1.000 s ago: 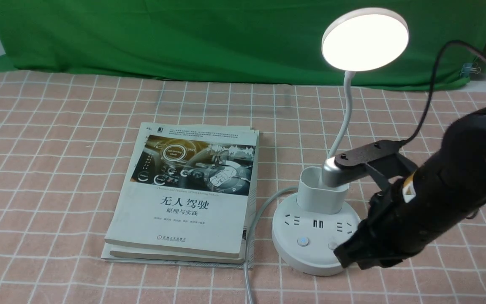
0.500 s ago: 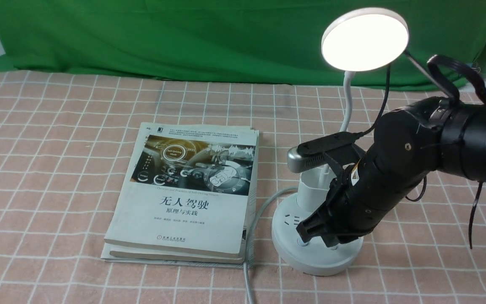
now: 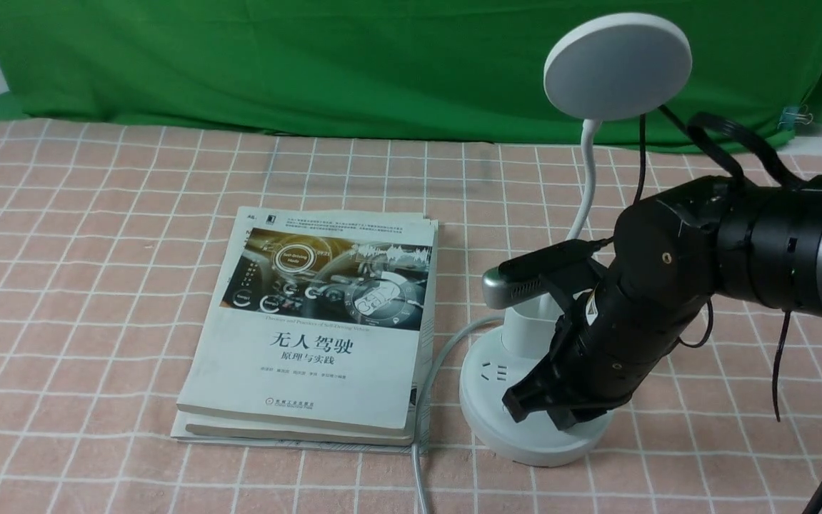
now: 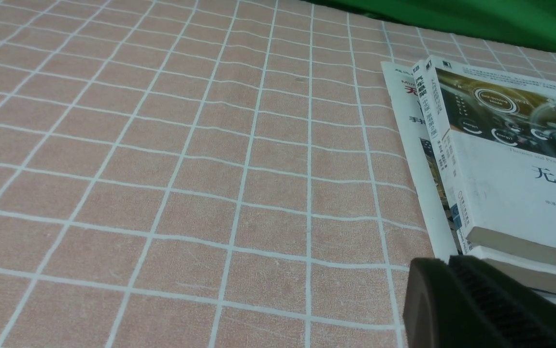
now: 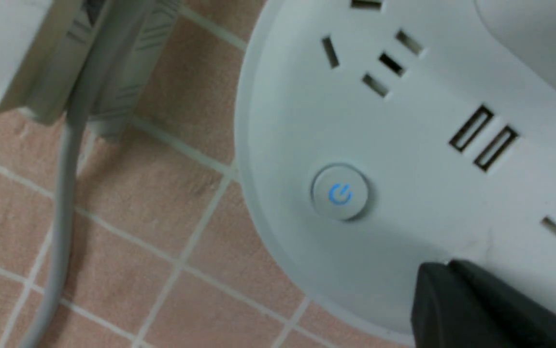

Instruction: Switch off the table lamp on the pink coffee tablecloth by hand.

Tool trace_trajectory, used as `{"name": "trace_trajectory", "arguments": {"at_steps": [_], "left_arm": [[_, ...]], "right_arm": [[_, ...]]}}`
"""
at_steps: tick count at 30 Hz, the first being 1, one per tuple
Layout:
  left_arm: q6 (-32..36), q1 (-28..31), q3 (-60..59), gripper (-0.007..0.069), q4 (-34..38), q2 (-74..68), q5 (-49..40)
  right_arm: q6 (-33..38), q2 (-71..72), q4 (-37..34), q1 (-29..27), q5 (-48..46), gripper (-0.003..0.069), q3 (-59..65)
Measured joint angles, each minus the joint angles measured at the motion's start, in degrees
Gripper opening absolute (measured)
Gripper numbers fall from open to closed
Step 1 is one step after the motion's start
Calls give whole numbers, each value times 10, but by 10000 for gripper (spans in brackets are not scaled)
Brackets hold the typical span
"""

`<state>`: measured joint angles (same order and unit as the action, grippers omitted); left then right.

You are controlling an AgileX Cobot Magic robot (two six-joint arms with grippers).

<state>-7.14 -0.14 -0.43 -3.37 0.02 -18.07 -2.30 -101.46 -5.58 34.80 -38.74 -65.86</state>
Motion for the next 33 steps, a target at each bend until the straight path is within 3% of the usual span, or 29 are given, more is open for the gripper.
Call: {"name": "trace_trajectory", "arguments": {"at_steps": [19,33], "left_arm": [[0,0,0,6,0,0,0],[0,0,0,6,0,0,1]], "right_arm": [[-17,341,3,0,-41,41,152],[-19,463,24,-1,-27,51,161]]}}
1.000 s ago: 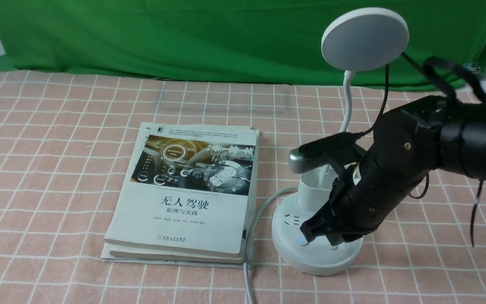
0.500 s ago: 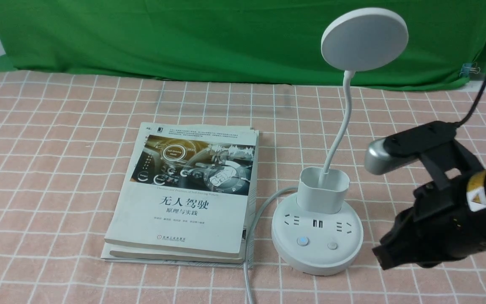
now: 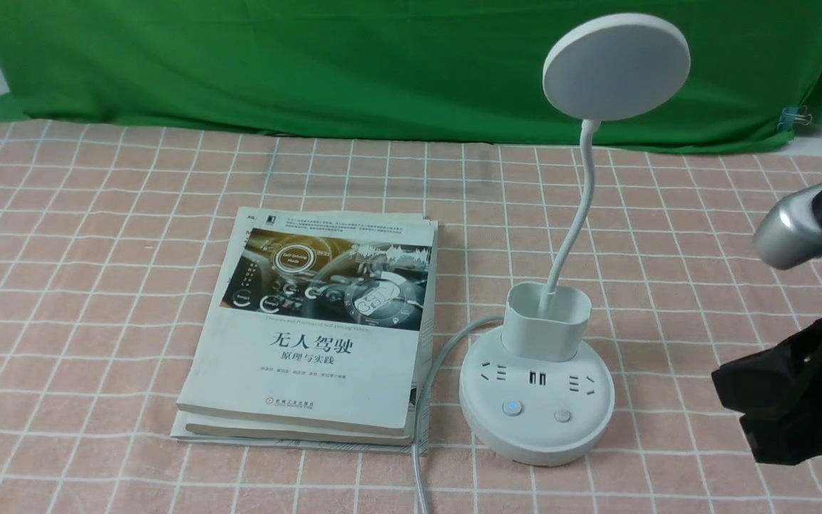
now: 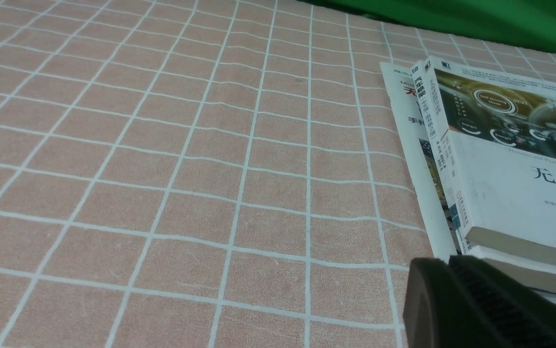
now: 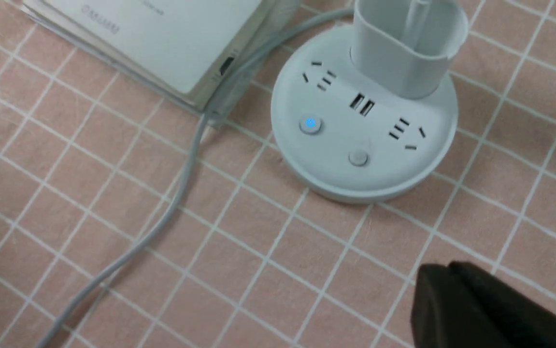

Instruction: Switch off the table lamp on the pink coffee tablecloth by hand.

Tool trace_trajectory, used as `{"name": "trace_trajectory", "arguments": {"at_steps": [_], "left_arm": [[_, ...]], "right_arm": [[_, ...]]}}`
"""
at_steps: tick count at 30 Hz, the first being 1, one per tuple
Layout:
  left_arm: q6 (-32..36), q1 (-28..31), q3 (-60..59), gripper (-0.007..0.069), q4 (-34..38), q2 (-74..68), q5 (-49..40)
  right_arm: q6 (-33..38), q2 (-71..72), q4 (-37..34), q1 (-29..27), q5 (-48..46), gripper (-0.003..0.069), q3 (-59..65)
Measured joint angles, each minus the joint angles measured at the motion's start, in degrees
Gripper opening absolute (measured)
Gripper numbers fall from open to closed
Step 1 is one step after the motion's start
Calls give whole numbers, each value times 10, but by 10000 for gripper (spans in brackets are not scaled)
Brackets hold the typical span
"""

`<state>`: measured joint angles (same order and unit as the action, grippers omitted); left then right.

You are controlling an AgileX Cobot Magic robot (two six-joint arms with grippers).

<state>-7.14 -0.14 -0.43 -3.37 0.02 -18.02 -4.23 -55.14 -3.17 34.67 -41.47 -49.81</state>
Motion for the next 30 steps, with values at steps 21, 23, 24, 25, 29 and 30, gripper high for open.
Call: {"name": "trace_trajectory", "arguments": {"at_steps": [21,23,24,25,29,30], "left_arm": [[0,0,0,6,0,0,0],[0,0,0,6,0,0,0],[0,0,0,6,0,0,0],[0,0,0,6,0,0,0],[0,0,0,6,0,0,0],[0,0,0,6,0,0,0]], "right_arm": [[90,476,32,-260,347,37,499],[83,519,32,-267,325,37,501],[81,533,32,-268,306,37,501],[81,543,32,-271,292,37,501],[81,551,32,-273,274,39,501],[81,551,32,-273,273,40,501]]}}
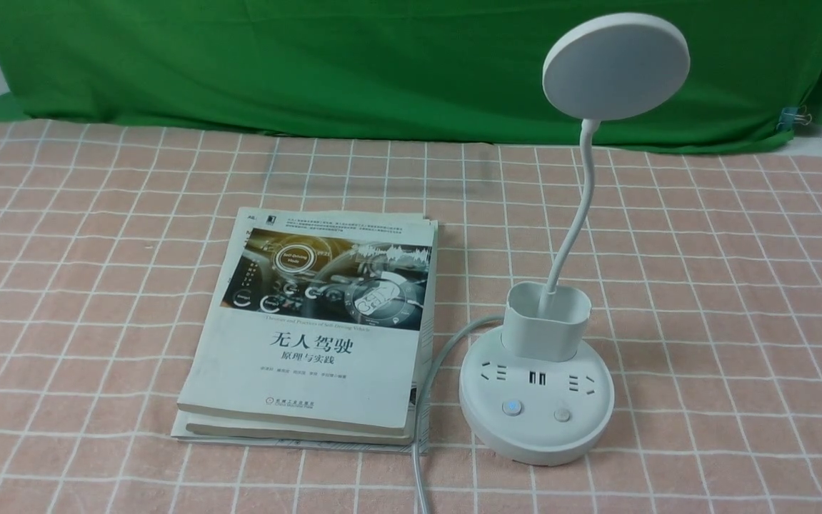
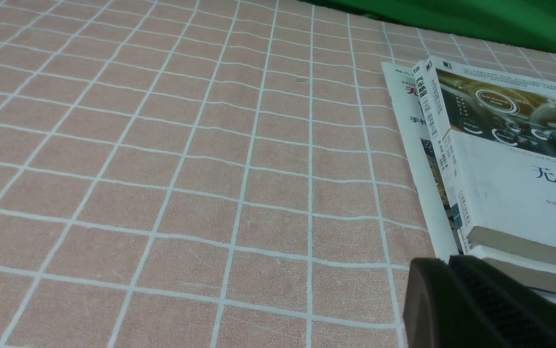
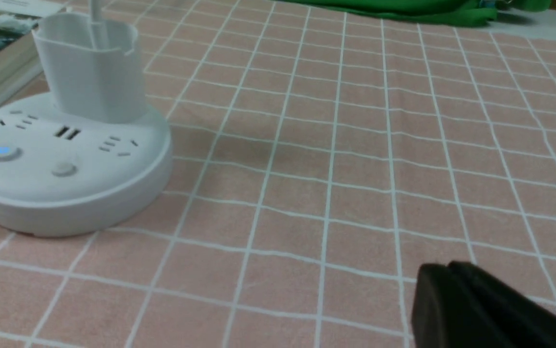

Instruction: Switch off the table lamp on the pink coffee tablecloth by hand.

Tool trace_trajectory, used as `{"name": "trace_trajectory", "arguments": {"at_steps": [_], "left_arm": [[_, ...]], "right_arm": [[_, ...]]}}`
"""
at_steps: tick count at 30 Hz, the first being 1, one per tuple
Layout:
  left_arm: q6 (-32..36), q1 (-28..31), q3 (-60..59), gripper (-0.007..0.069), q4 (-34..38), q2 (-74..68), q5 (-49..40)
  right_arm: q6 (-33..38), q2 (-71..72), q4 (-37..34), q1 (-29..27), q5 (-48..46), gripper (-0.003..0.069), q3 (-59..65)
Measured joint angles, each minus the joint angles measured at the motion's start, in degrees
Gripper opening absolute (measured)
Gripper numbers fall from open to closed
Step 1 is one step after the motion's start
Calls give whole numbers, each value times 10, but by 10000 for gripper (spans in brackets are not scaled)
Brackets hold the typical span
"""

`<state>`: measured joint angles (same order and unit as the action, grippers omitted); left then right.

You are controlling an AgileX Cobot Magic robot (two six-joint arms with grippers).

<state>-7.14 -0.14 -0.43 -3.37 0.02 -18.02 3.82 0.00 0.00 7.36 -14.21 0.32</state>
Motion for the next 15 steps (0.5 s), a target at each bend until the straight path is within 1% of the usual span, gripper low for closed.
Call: {"name": "trace_trajectory", "arguments": {"at_steps": [15], "left_arm": [[0,0,0,6,0,0,0]], "right_arm": [[-11,0,0,0,-4,61,0]]}}
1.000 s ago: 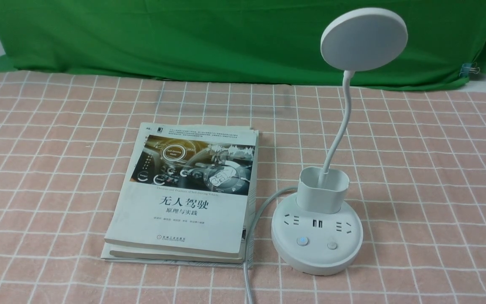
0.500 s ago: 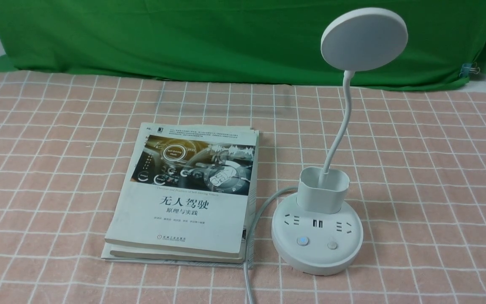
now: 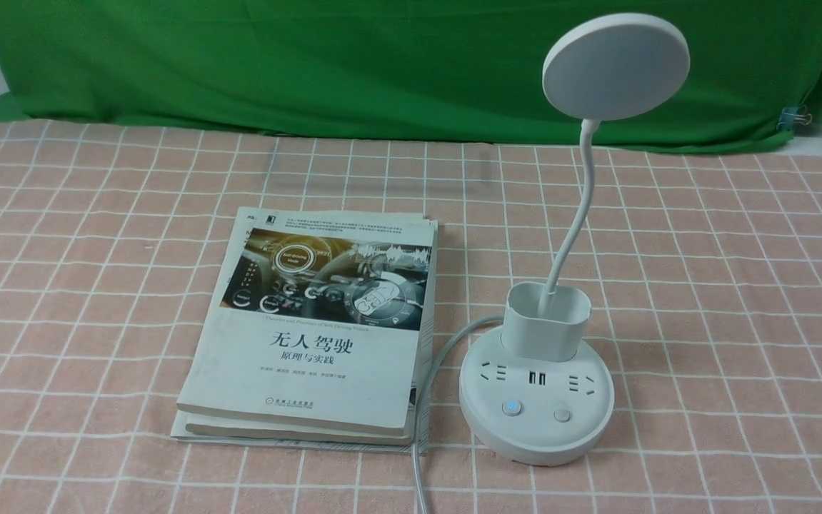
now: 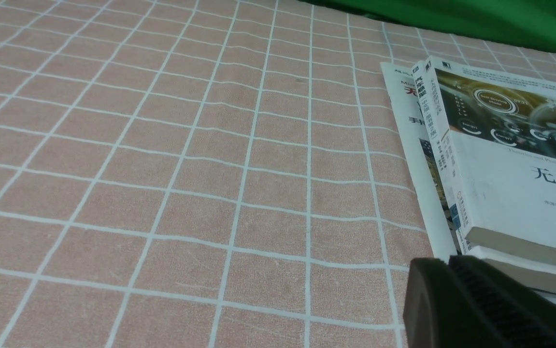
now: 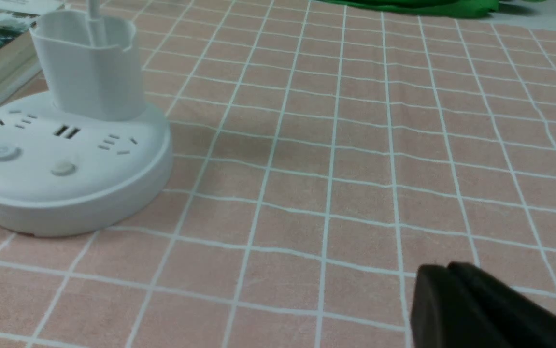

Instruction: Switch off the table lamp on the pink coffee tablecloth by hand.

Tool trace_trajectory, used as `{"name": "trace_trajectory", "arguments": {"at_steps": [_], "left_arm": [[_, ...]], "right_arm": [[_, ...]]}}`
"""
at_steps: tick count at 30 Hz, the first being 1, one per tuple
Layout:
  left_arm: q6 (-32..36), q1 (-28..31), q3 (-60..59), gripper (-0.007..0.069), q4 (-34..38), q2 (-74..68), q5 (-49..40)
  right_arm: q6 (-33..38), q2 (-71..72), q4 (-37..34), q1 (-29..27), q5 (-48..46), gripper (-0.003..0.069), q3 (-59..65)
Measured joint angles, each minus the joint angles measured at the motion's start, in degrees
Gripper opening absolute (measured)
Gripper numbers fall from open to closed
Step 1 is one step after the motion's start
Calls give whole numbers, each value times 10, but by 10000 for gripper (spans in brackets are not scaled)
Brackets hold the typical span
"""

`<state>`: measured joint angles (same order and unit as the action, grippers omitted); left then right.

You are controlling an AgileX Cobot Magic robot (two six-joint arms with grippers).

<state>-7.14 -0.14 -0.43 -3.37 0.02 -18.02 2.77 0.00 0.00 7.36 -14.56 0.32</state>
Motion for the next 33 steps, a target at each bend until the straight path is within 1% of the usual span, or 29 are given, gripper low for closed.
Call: {"name": "trace_trajectory", "arguments": {"at_steps": [33], "left_arm": [[0,0,0,6,0,0,0]], "right_arm": [[-2,0,0,0,0,152,0]]}}
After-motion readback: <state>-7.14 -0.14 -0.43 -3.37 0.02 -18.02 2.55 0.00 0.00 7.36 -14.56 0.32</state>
